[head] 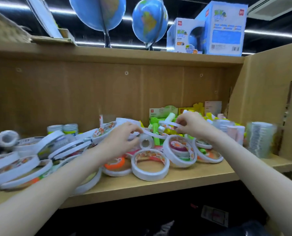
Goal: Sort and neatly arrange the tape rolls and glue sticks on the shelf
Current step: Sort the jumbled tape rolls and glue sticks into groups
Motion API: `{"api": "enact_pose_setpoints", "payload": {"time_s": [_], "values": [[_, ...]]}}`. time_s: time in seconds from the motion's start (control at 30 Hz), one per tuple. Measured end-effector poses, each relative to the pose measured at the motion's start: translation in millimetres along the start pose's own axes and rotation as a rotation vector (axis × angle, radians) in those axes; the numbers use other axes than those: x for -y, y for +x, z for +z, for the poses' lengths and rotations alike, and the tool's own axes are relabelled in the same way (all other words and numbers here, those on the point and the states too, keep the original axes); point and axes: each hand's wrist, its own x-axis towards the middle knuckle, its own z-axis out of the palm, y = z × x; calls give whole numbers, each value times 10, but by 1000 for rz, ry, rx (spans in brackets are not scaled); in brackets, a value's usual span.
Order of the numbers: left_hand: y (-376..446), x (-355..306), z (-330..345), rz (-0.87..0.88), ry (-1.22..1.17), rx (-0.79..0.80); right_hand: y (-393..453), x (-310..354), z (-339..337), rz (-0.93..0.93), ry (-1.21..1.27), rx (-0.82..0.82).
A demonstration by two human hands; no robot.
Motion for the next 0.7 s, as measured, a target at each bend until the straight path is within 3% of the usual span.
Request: {"api": "enact_pose_setpoints", "payload": {"time_s": [0.07, 0.17, 0.37, 0.57, 0.7], "values": [[-32, -17, -11, 49, -21, -11, -81, 26, -99, -34, 27, -135], [-194, -159, -43, 154, -154, 14, -181, 110, -133, -95, 39, -192], [-484, -96, -47, 179, -2, 264, -16, 340, 138, -88, 106, 50], [-503, -55, -9, 206, 34, 265, 115, 343, 209, -7, 82, 136], [-505, -42, -4, 192, 3, 255, 115, 225, 200, 34, 408, 142]]}}
